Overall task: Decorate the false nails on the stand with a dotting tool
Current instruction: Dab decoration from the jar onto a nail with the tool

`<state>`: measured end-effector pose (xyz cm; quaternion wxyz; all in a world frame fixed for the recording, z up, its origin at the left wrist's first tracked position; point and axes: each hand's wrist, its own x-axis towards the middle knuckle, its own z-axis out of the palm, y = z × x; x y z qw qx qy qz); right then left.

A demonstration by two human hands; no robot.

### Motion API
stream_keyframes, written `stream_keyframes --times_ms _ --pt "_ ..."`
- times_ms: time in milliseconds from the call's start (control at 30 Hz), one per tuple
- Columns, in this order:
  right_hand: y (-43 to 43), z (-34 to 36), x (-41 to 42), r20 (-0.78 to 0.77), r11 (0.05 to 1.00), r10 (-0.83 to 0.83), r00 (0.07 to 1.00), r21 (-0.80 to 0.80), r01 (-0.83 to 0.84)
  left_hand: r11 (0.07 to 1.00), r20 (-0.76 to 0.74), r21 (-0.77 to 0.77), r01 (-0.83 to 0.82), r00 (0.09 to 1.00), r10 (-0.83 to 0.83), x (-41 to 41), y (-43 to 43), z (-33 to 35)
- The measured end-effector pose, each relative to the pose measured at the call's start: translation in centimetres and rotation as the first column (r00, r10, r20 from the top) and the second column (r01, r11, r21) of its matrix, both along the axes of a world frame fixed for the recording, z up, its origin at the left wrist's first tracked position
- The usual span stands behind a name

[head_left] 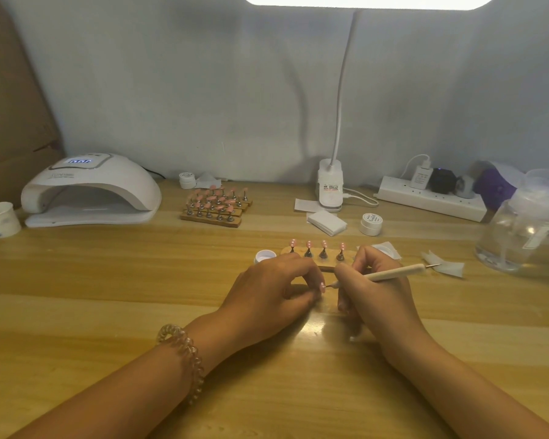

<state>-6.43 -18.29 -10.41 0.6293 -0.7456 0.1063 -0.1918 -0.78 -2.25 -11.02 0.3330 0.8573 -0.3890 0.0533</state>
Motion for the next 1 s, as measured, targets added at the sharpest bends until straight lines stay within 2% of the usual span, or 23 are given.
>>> stream_keyframes --times_ms 133,400,567,1000 --pt "-0.15 -0.04 0.02 0.020 0.998 -0.025 0.999 0.052 0.024 1.000 0.002 -0.007 0.000 1.000 0.000 0.10 -0.01 -0.13" --pt "0.02 -0.02 0.03 0.011 1.000 0.012 1.000 0.021 -0.012 1.000 0.000 -0.015 0.003 1.000 -0.003 0.14 0.02 -0.23" --pt "-0.05 0.14 -0.12 0.036 0.997 -0.043 0.998 0.068 0.041 1.000 -0.016 -0.012 0.003 1.000 -0.003 0.15 0.03 -0.17" --pt "-0.04 -0.06 -0.08 -0.007 0.999 0.000 1.000 -0.037 -0.001 1.000 -0.022 -0.010 0.006 1.000 -0.006 0.19 0.04 -0.18"
